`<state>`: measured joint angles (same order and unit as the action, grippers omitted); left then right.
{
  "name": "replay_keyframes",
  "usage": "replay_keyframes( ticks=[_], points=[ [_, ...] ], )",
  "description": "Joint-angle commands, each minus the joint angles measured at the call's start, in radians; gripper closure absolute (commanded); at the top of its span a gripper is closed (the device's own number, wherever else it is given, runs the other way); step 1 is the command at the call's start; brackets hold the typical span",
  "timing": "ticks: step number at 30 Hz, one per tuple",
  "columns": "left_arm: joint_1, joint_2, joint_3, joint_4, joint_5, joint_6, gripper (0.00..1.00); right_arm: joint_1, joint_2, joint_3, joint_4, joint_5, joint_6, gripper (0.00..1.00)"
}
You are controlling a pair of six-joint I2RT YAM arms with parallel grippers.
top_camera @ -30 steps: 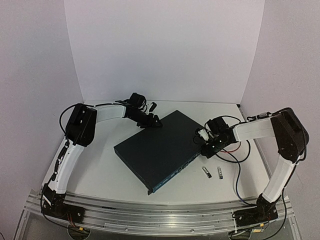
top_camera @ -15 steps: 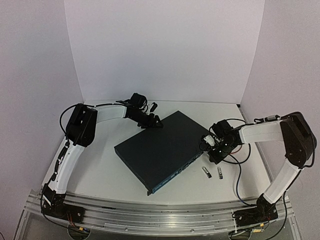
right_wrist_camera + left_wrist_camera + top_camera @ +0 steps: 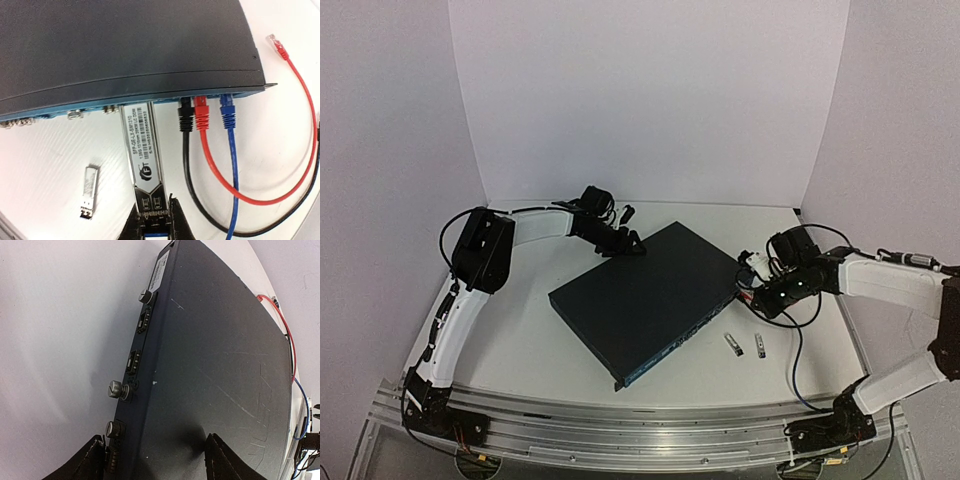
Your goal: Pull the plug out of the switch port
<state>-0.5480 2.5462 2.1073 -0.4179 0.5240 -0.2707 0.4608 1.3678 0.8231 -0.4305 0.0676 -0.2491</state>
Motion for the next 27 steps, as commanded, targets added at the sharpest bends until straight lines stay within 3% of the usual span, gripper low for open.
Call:
replay_keyframes(
  ticks=[1,8,14,16,19,24,27],
  points=[
    [0.008,0.055,-0.04,-0.151,-0.087,0.002,0.33,0.055,-0.049,-0.002,-0.104,-0.141,0.013,1.0],
    [0.008,0.042,-0.06,-0.137,-0.079,0.002,0.33,0.219,0.09,0.049,-0.133,-0.227,0.038,1.0],
    [0.008,0.035,-0.073,-0.131,-0.073,-0.002,0.33,0.31,0.257,0.111,-0.087,-0.2,0.035,0.96],
    [0.008,0.032,-0.081,-0.131,-0.073,-0.002,0.33,0.313,0.274,0.106,-0.046,-0.219,0.051,0.88],
    [0.008,0.022,-0.098,-0.125,-0.073,0.0,0.34,0.314,0.268,0.091,-0.014,-0.218,0.08,0.61],
    [0.008,0.015,-0.1,-0.123,-0.068,0.013,0.34,0.312,0.217,0.072,0.011,-0.17,0.138,0.45],
    [0.008,0.007,-0.107,-0.118,-0.064,0.02,0.34,0.307,0.177,0.074,0.039,-0.07,0.238,0.29]
  ],
)
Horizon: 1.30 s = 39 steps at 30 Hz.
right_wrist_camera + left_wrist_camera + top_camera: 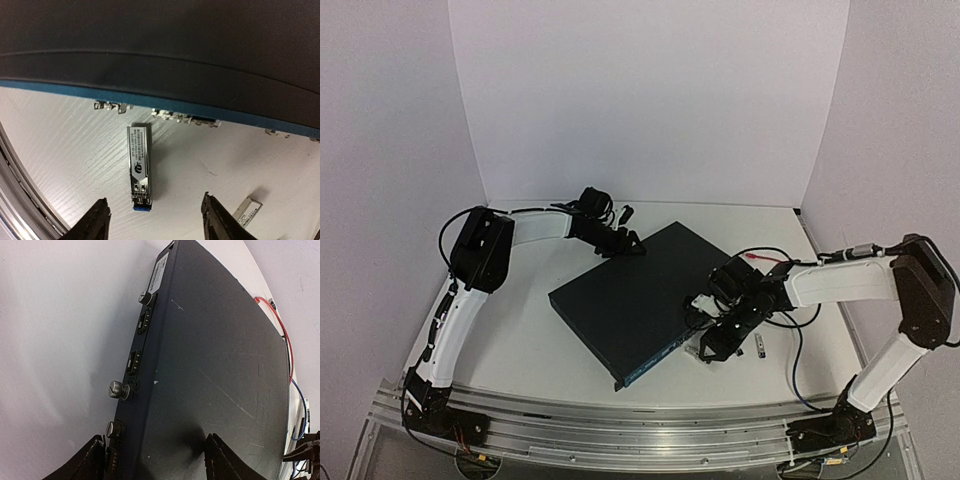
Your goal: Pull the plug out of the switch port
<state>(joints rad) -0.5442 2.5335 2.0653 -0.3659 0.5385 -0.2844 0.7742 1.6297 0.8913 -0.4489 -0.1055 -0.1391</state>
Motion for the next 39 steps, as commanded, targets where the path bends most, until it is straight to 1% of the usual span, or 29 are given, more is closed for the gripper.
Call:
replay_keyframes(
  ticks=[1,3,4,6,8,12,16,18,20,23,27,29,35,39],
  points=[
    [0.004,0.02,-0.066,-0.167,-0.078,0.035,0.34,-0.017,-0.096,0.007,0.065,0.138,0.187,0.25],
    [0.004,0.021,-0.067,-0.167,-0.075,0.037,0.34,-0.08,-0.128,0.005,0.085,0.147,0.286,0.14],
    [0.004,0.021,-0.067,-0.166,-0.073,0.037,0.34,-0.119,-0.142,0.003,0.099,0.124,0.339,0.11],
    [0.004,0.022,-0.071,-0.162,-0.071,0.037,0.34,-0.213,-0.168,-0.007,0.131,0.043,0.413,0.1],
    [0.004,0.023,-0.071,-0.16,-0.069,0.036,0.34,-0.316,-0.19,-0.005,0.151,0.019,0.472,0.09],
    [0.004,0.015,-0.08,-0.141,-0.059,0.037,0.34,-0.478,-0.203,0.026,0.16,-0.042,0.514,0.05],
    [0.002,-0.007,-0.12,-0.095,-0.042,0.056,0.34,-0.727,-0.134,0.041,0.177,-0.322,0.606,0.09],
    [0.001,-0.017,-0.138,-0.073,-0.037,0.056,0.34,-0.809,-0.08,0.051,0.204,-0.462,0.616,0.11],
    [0.001,-0.02,-0.145,-0.067,-0.031,0.057,0.34,-0.881,-0.011,0.057,0.252,-0.564,0.64,0.13],
    [0.001,-0.016,-0.152,-0.059,-0.036,0.062,0.34,-0.933,0.106,0.081,0.347,-0.712,0.685,0.18],
    [-0.003,-0.012,-0.159,-0.042,-0.042,0.062,0.34,-0.942,0.213,0.148,0.361,-0.85,0.667,0.26],
    [-0.005,-0.013,-0.165,-0.026,-0.042,0.061,0.34,-0.944,0.246,0.161,0.361,-0.861,0.657,0.28],
    [-0.008,-0.019,-0.174,0.017,-0.04,0.063,0.34,-0.944,0.334,0.189,0.356,-0.922,0.601,0.3],
    [-0.008,-0.016,-0.164,0.016,-0.048,0.074,0.34,-0.944,0.373,0.198,0.355,-0.955,0.569,0.3]
  ],
)
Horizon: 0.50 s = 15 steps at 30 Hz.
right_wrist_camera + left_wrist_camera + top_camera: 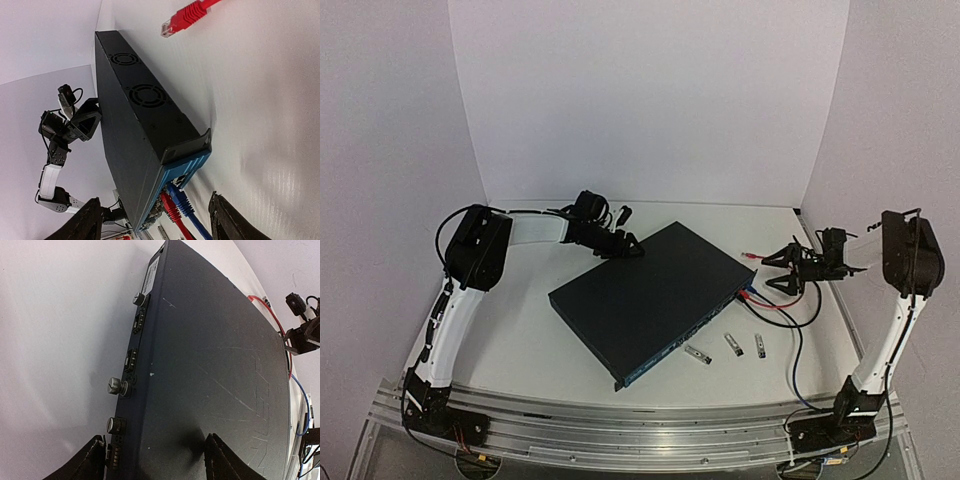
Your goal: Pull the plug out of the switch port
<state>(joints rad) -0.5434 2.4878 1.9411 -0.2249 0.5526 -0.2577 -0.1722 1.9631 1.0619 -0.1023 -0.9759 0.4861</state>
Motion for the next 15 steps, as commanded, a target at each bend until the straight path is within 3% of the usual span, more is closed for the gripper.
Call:
replay_keyframes(
  ticks=[1,15],
  points=[
    [-0.009,0.029,-0.04,-0.123,-0.064,0.048,0.34,0.003,0.039,0.026,0.007,-0.084,-0.075,0.3],
    [-0.01,0.053,-0.017,-0.119,-0.057,0.051,0.34,0.028,0.104,0.049,-0.045,-0.091,-0.121,0.3]
  ],
)
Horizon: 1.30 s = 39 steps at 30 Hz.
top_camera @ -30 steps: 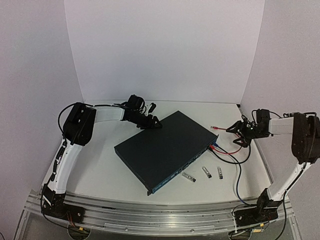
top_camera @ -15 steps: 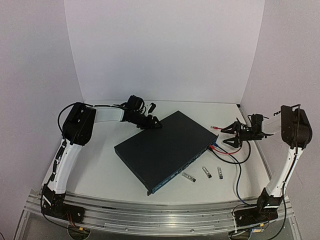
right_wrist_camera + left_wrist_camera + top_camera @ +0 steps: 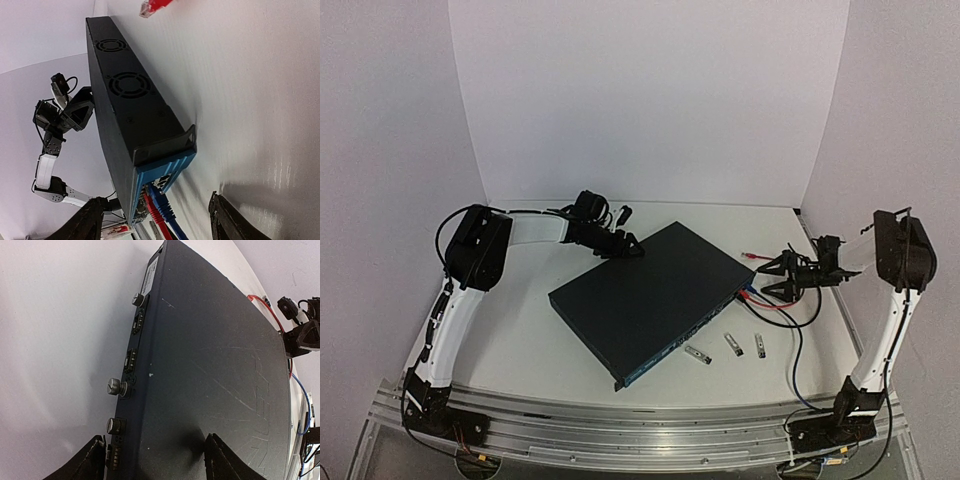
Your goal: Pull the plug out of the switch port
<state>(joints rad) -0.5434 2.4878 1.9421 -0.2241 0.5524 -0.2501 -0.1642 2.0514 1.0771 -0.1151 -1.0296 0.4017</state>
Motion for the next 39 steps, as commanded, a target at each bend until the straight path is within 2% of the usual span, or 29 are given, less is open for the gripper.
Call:
replay_keyframes(
  ticks=[1,13,35,39],
  points=[
    [-0.01,0.055,-0.015,-0.121,-0.057,0.043,0.34,0.024,0.016,0.036,-0.042,-0.035,-0.043,0.3],
    [-0.01,0.069,0.005,-0.135,-0.053,0.047,0.34,0.071,0.047,0.023,-0.059,-0.056,-0.019,0.37],
    [-0.01,0.071,0.005,-0.131,-0.058,0.034,0.34,0.071,-0.001,-0.063,-0.054,-0.038,-0.025,0.41],
    [-0.011,0.072,0.008,-0.132,-0.057,0.035,0.34,0.067,0.001,-0.058,-0.054,-0.027,-0.019,0.45]
  ],
)
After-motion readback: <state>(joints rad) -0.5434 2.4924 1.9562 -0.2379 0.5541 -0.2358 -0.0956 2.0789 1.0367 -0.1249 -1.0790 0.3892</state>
